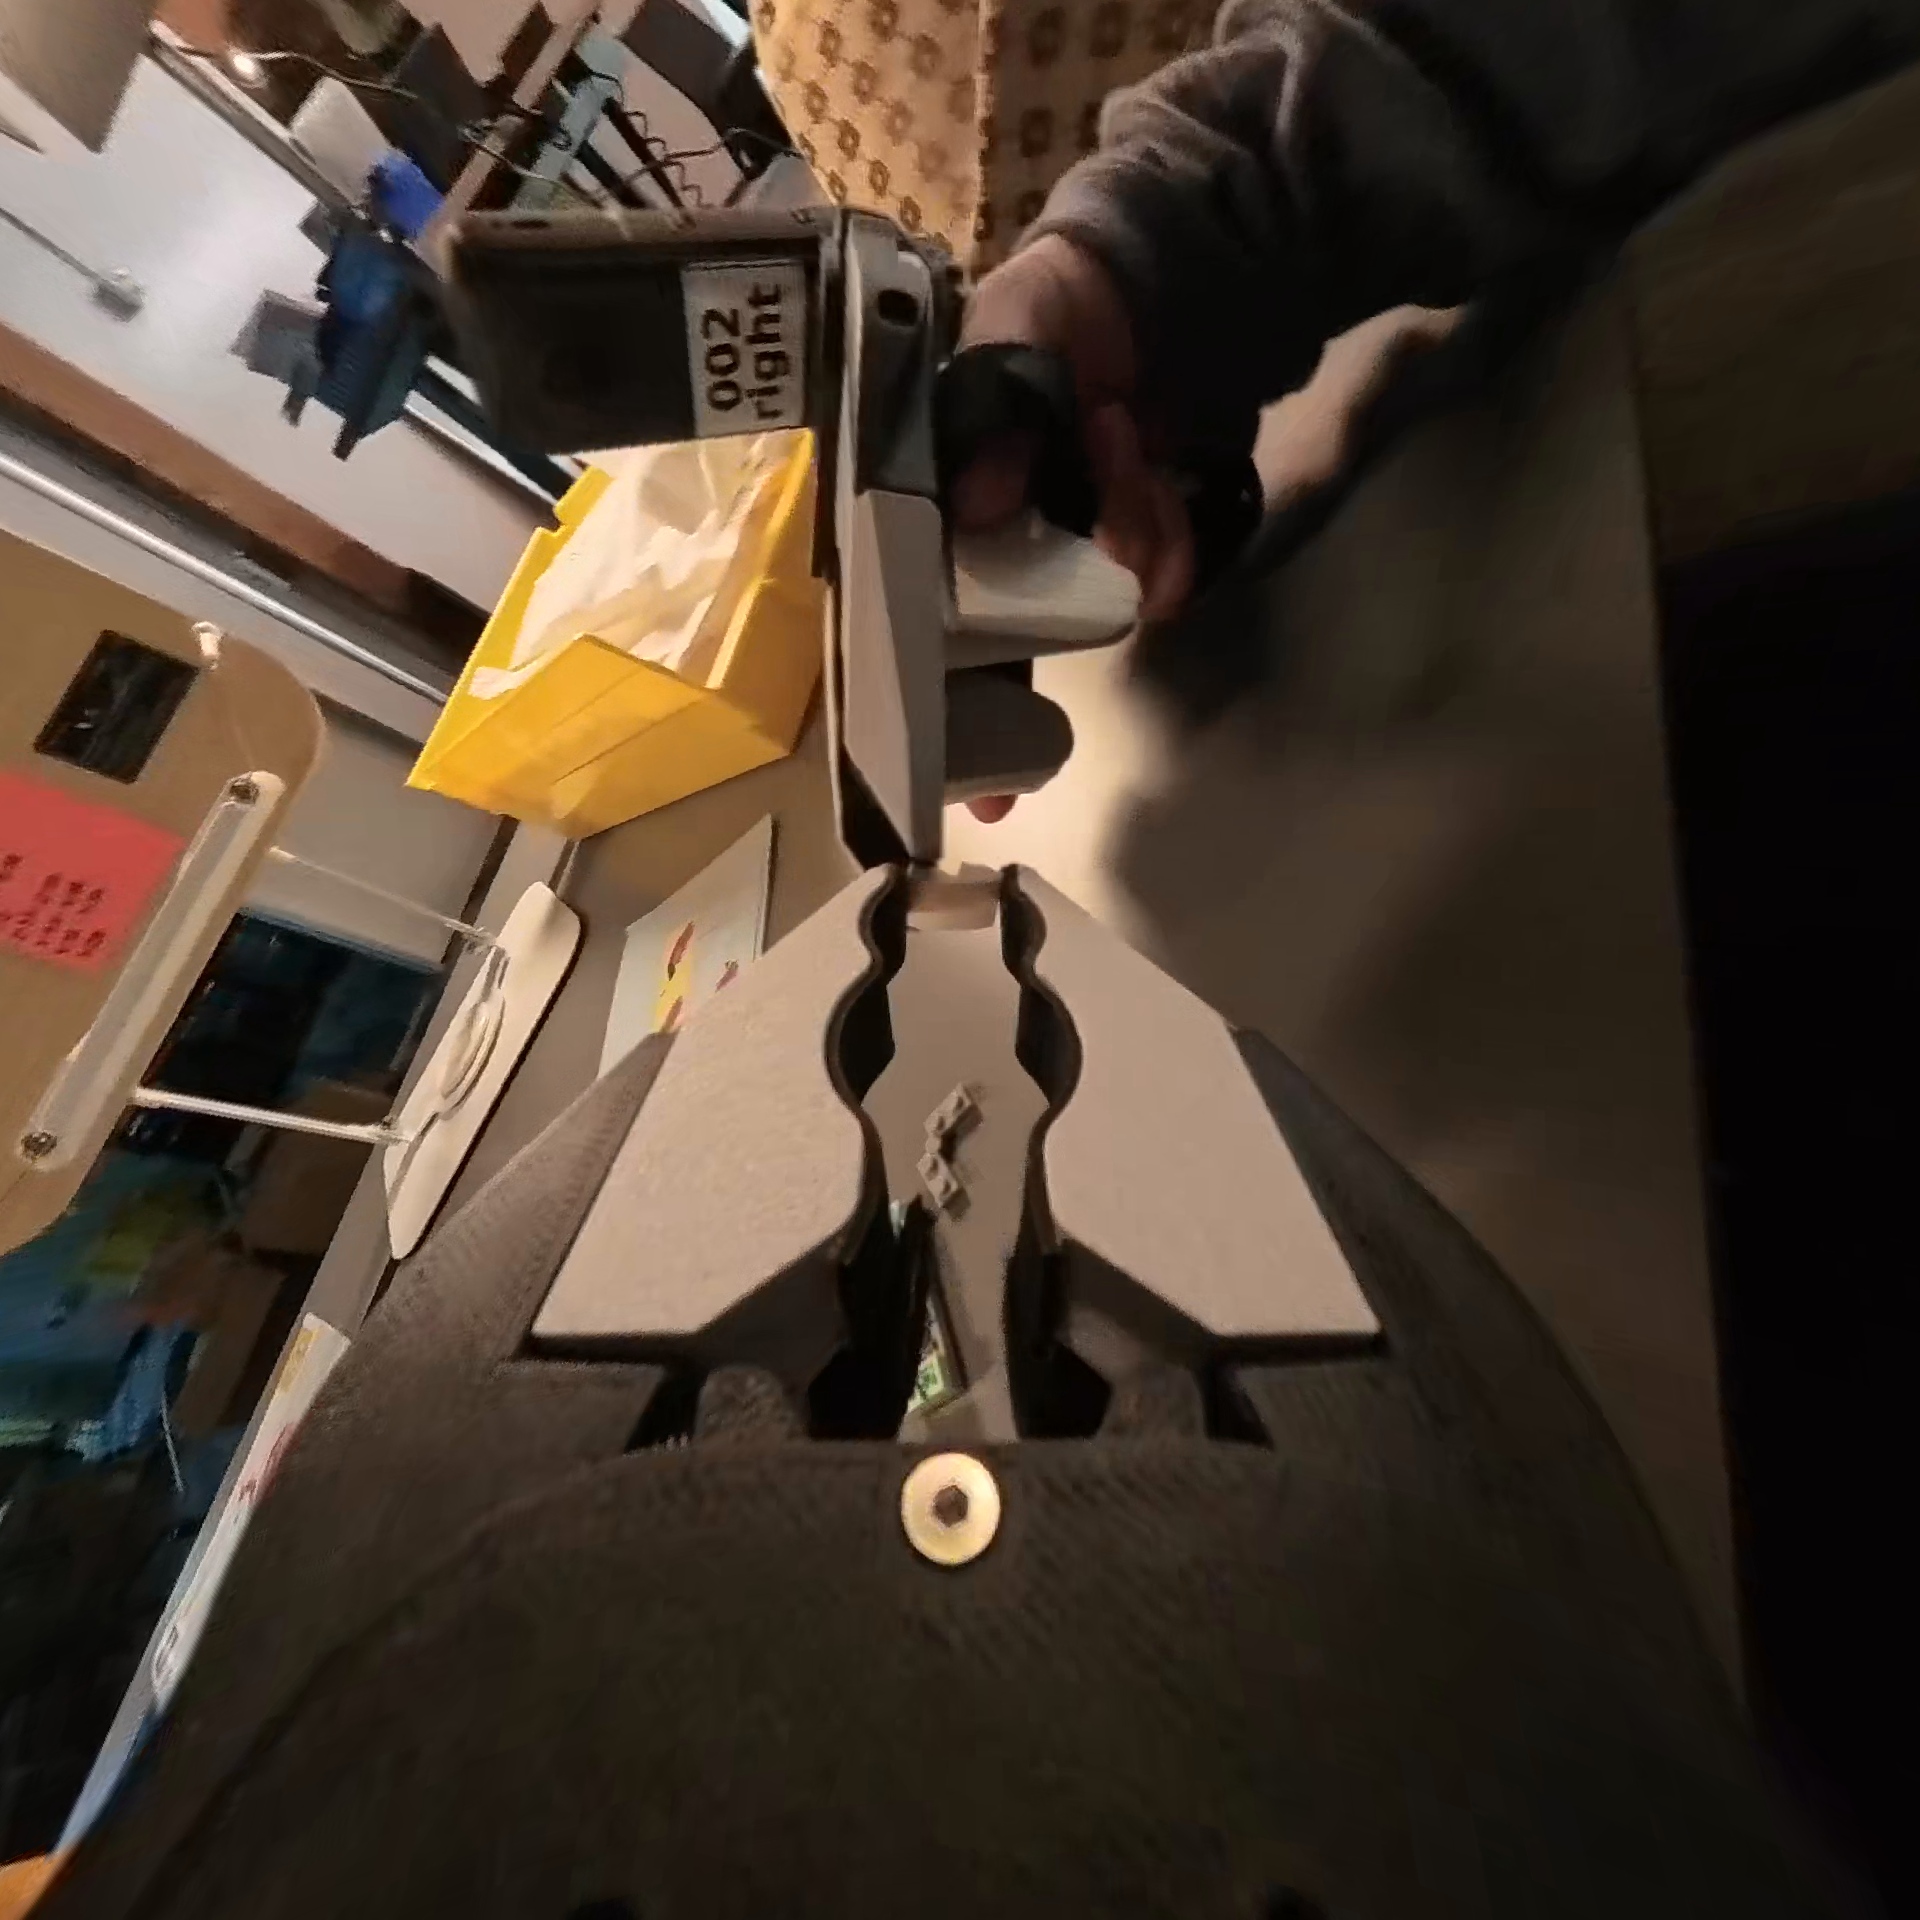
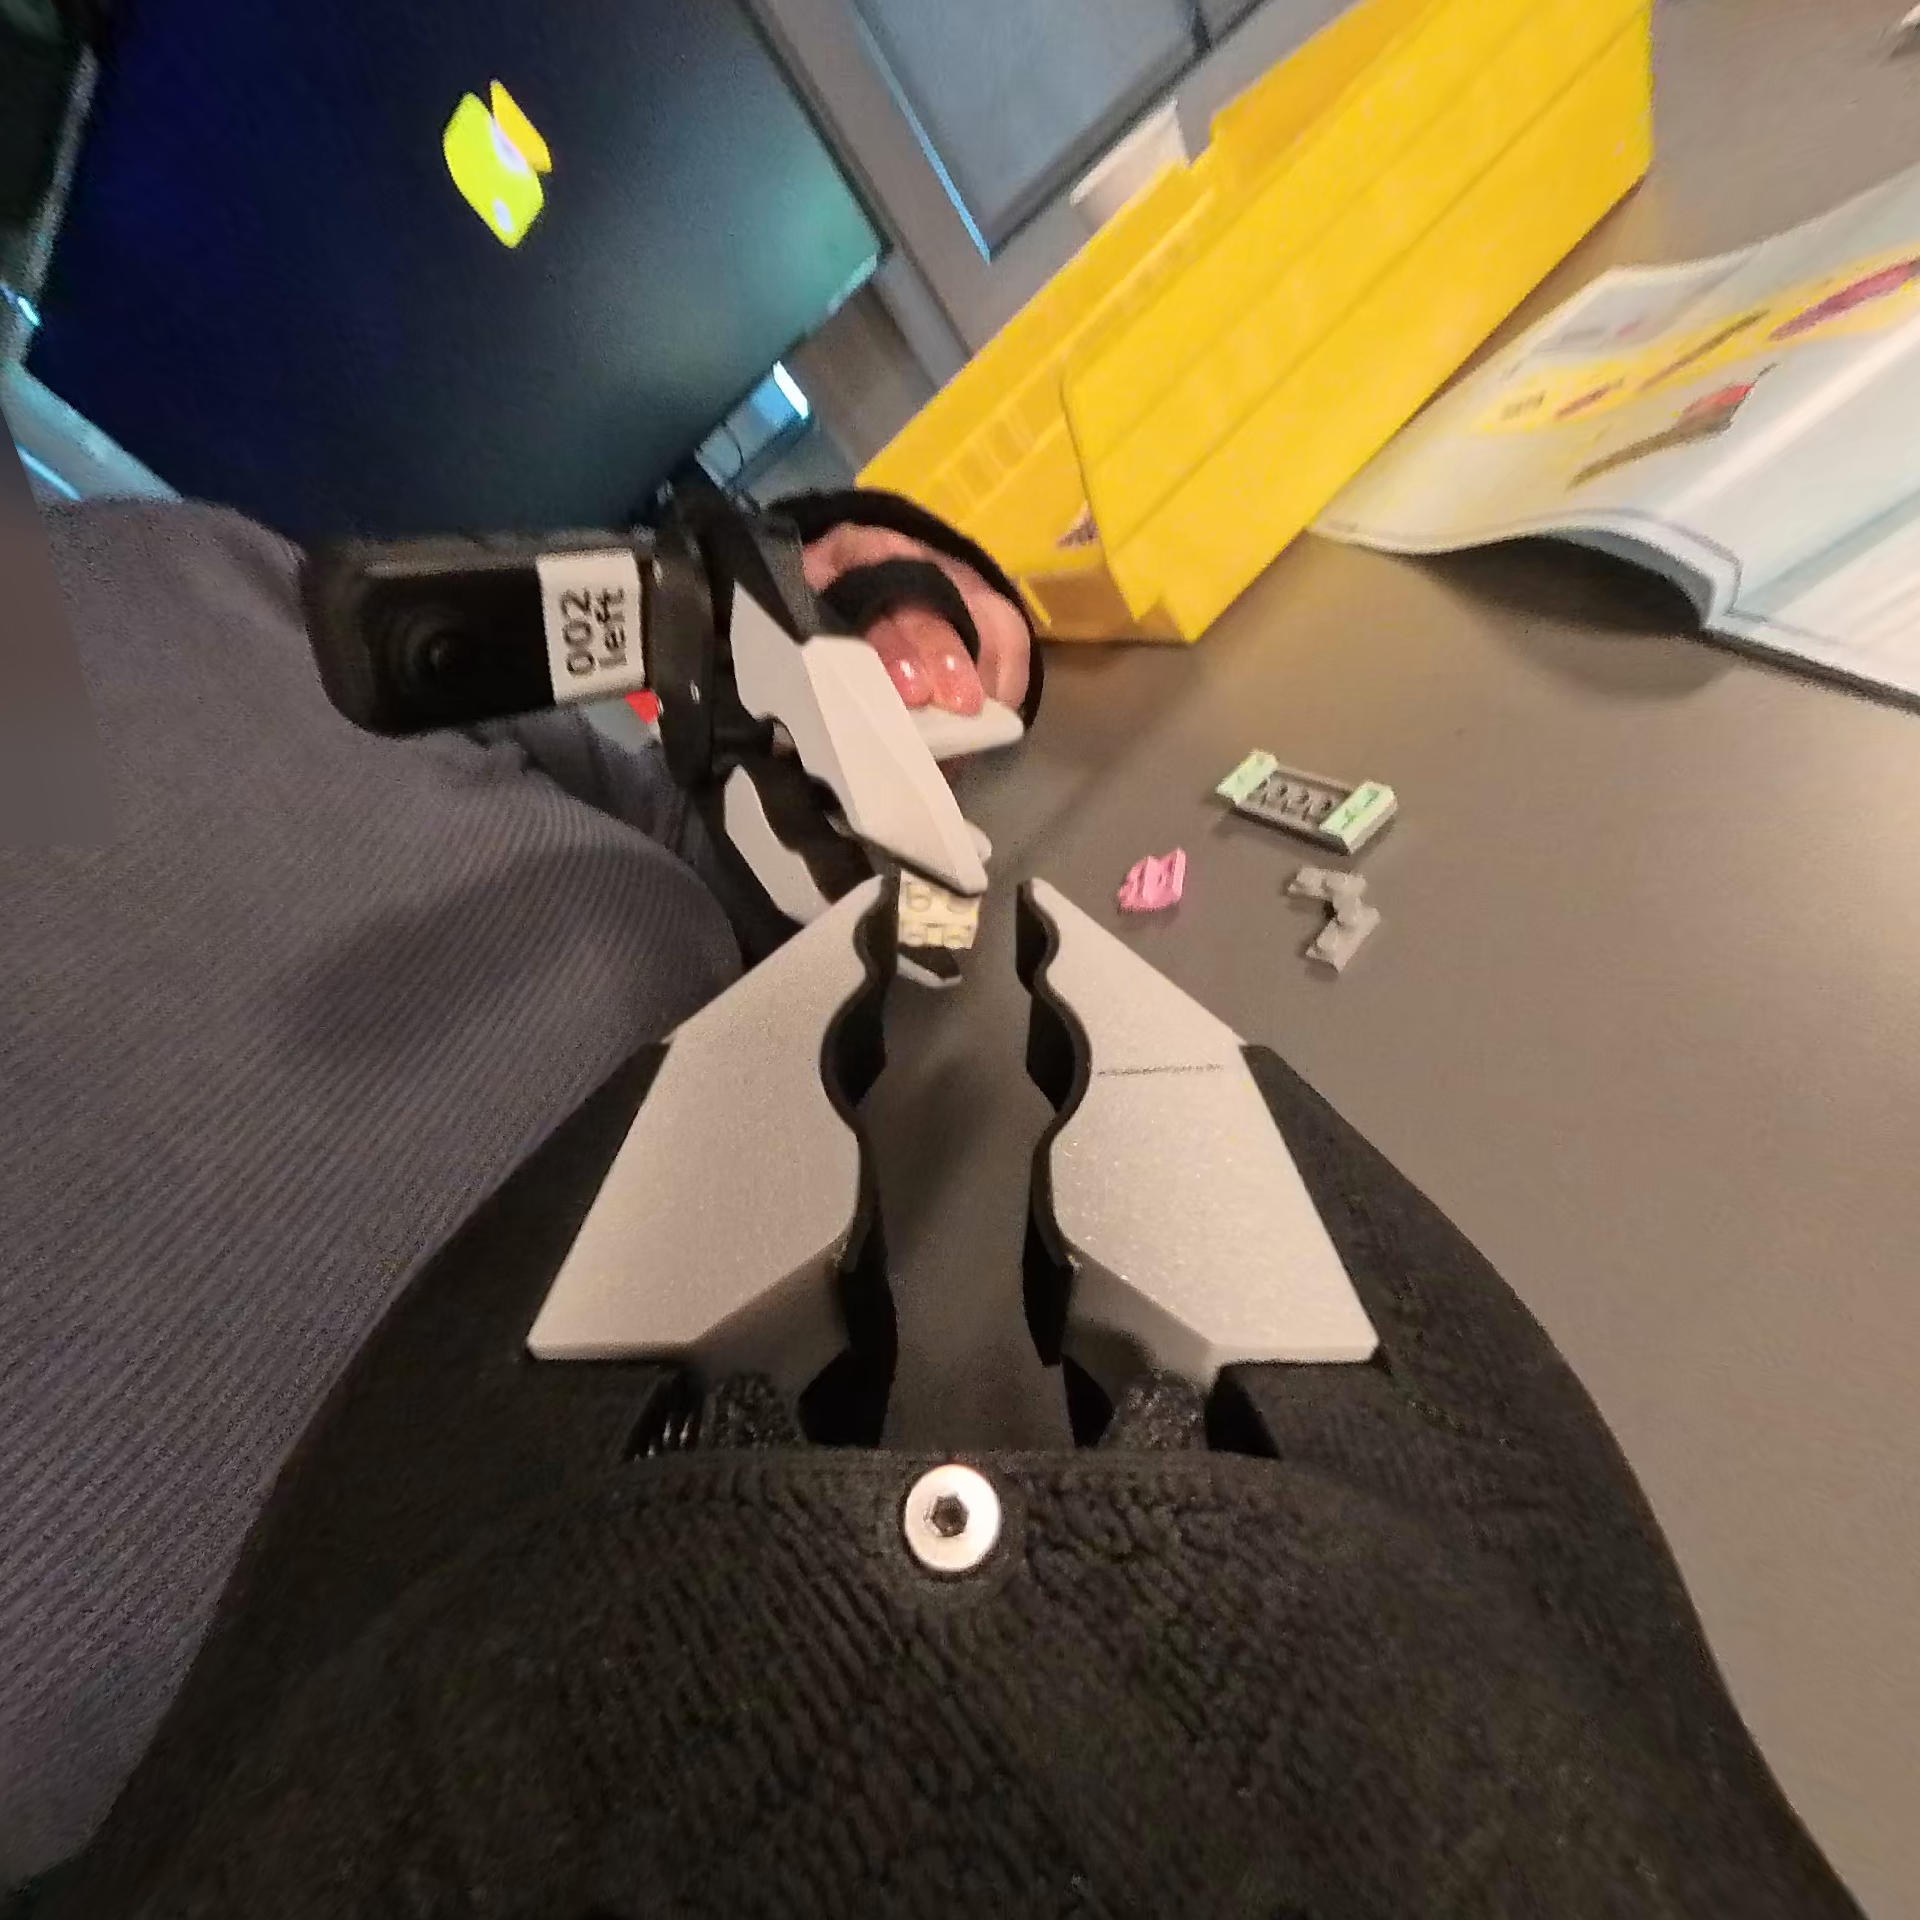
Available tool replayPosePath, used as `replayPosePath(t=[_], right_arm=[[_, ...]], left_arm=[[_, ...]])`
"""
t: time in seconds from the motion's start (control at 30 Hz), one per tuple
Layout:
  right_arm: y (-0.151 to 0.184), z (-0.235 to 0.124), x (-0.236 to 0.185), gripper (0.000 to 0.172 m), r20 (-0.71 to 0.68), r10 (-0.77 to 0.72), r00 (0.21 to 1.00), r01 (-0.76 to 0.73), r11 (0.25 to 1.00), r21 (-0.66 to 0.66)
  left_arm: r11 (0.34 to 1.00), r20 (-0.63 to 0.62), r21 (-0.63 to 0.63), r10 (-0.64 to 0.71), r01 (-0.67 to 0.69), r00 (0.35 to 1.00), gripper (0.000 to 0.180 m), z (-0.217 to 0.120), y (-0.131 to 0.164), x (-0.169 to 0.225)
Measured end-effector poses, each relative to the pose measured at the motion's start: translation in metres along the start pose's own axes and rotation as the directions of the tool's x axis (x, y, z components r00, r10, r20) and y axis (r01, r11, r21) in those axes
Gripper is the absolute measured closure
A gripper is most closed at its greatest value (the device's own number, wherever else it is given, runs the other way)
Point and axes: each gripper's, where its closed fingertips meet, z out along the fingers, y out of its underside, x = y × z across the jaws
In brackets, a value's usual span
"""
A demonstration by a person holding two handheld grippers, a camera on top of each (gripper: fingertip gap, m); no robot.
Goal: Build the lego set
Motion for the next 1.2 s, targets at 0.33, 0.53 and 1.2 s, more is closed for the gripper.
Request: replayPosePath(t=[0.33, 0.53, 1.2], right_arm=[[0.009, 0.004, 0.0, 0.158, 0.018, -0.03, 0.999, 0.031, 0.997, -0.075], [-0.007, -0.001, -0.001, 0.158, 0.004, -0.067, 0.998, 0.067, 0.997, 0.026], [-0.001, -0.005, 0.012, 0.153, -0.124, -0.326, 0.937, 0.319, 0.945, -0.073]], left_arm=[[0.999, 0.005, 0.006, -0.052, 0.052, 0.999, 0.146, 0.002, 0.0, 0.001], [0.989, 0.208, 0.038, -0.145, 0.14, 0.967, 0.134, -0.001, 0.002, -0.023], [0.998, 0.232, -0.057, -0.021, 0.035, 0.973, 0.177, -0.002, 0.012, -0.017]])
